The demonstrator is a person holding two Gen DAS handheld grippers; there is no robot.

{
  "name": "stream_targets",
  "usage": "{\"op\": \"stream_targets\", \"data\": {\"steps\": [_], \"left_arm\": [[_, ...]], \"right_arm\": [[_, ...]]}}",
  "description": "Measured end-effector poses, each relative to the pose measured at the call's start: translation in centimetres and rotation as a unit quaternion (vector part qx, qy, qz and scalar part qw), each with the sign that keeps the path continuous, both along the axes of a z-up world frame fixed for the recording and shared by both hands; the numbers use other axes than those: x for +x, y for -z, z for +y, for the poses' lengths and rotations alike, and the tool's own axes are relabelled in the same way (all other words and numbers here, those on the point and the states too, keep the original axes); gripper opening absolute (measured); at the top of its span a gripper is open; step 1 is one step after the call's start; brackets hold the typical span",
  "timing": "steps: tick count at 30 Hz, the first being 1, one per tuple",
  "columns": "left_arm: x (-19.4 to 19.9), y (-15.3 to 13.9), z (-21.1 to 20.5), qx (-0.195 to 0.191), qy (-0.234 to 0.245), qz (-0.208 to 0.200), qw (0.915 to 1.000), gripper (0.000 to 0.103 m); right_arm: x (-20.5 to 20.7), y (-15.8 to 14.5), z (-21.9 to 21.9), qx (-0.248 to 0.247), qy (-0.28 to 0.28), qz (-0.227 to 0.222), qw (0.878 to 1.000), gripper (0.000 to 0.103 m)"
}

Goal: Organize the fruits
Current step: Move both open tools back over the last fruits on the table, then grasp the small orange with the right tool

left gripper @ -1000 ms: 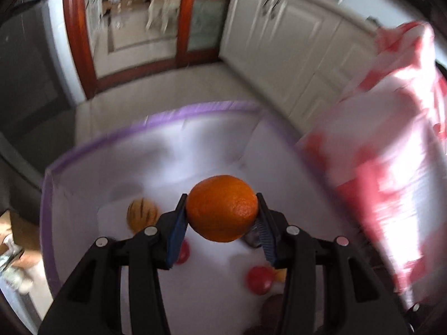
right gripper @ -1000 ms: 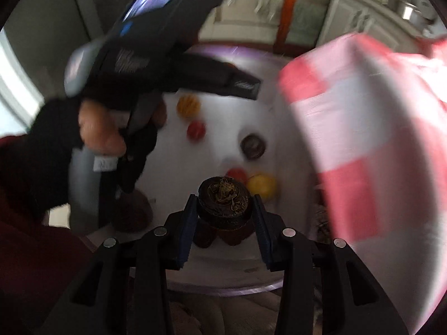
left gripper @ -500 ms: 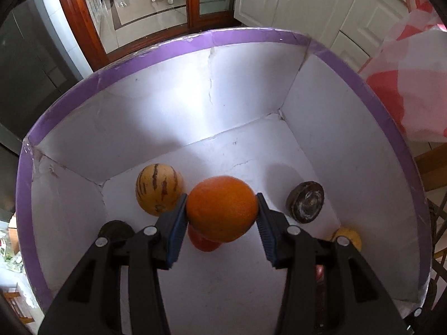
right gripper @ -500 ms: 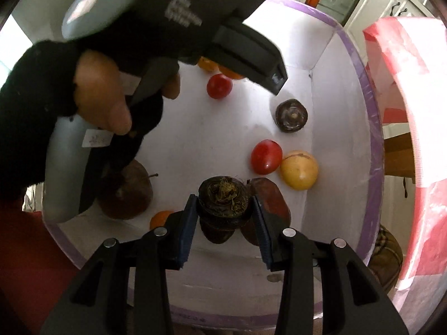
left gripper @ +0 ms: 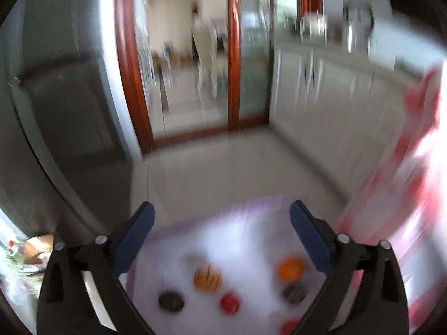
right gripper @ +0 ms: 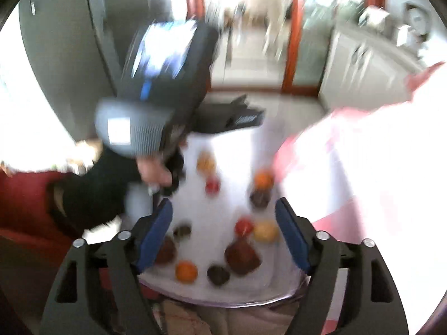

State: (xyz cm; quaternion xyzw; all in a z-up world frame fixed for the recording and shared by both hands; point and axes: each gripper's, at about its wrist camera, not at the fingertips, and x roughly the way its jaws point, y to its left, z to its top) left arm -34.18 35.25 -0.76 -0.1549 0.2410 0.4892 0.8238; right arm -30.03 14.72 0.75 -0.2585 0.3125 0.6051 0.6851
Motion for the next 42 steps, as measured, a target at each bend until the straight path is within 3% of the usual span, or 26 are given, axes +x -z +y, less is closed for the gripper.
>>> {"op": "stream_targets", "data": {"steps": [3, 6, 8, 11, 13, 14, 16, 17, 19, 22, 25, 28, 31, 36, 42], "left_arm": [[1.4, -5.3, -2.8, 0.052, 0.039, -0.055, 0.9964, 0.101], [5.1, -9.5, -6.9, 0.087, 0.123, -0.074, 0.9858, 0.101], [8.5, -11.4, -10.4, 0.098, 0.181, -0.073, 0.9758, 0.101], [16.5, -12.9, -16.7, 0.06, 0.295, -0.069, 0.9511, 0.101], [21.9, -12.9, -20.3, 0.024, 0.341, -0.069, 0.9374, 0.101], [23.4, -12.6, -21.7, 0.016, 0.352, -0.068, 0.9336, 0.101], [30.6, -11.5, -25.7, -0.017, 0.39, -0.057, 0.9188, 0.101], [33.4, -11.1, -27.2, -0.031, 0.398, -0.054, 0.9152, 0.101], [37.6, -10.2, -29.1, -0.051, 0.405, -0.055, 0.9114, 0.101], [44.3, -8.2, -32.0, -0.067, 0.392, -0.055, 0.916, 0.101], [47.2, -6.9, -33.0, -0.105, 0.379, -0.072, 0.9166, 0.101], [48.9, -5.9, -33.0, -0.122, 0.383, -0.092, 0.9111, 0.101], [48.8, -5.4, -33.0, -0.102, 0.399, -0.095, 0.9062, 0.101], [48.4, -5.3, -32.8, -0.104, 0.413, -0.093, 0.9002, 0.101], [48.6, -5.2, -32.6, -0.114, 0.423, -0.08, 0.8956, 0.101]], "right_arm": [[3.2, -5.8, -4.6, 0.096, 0.057, -0.02, 0.994, 0.084], [7.8, -9.7, -11.3, 0.164, 0.173, -0.064, 0.969, 0.087], [10.9, -10.6, -15.0, 0.175, 0.246, -0.077, 0.95, 0.087], [17.2, -10.0, -21.2, 0.173, 0.378, -0.073, 0.907, 0.087], [21.5, -9.2, -25.8, 0.166, 0.46, -0.078, 0.869, 0.087], [23.1, -8.6, -26.9, 0.158, 0.485, -0.083, 0.856, 0.087], [27.0, -6.6, -29.6, 0.136, 0.54, -0.092, 0.825, 0.087], [28.8, -6.0, -31.0, 0.132, 0.556, -0.086, 0.816, 0.087], [32.0, -4.7, -33.3, 0.129, 0.58, -0.068, 0.802, 0.087], [35.3, -3.7, -36.9, 0.139, 0.618, -0.038, 0.773, 0.087], [38.6, -2.5, -38.8, 0.155, 0.644, -0.012, 0.749, 0.087], [42.0, -1.4, -39.6, 0.159, 0.653, 0.014, 0.74, 0.087], [44.7, -1.5, -38.6, 0.145, 0.652, 0.011, 0.744, 0.084], [50.8, -0.6, -35.5, 0.1, 0.656, 0.011, 0.748, 0.075], [57.5, 0.5, -33.4, 0.033, 0.68, 0.018, 0.732, 0.069]]}}
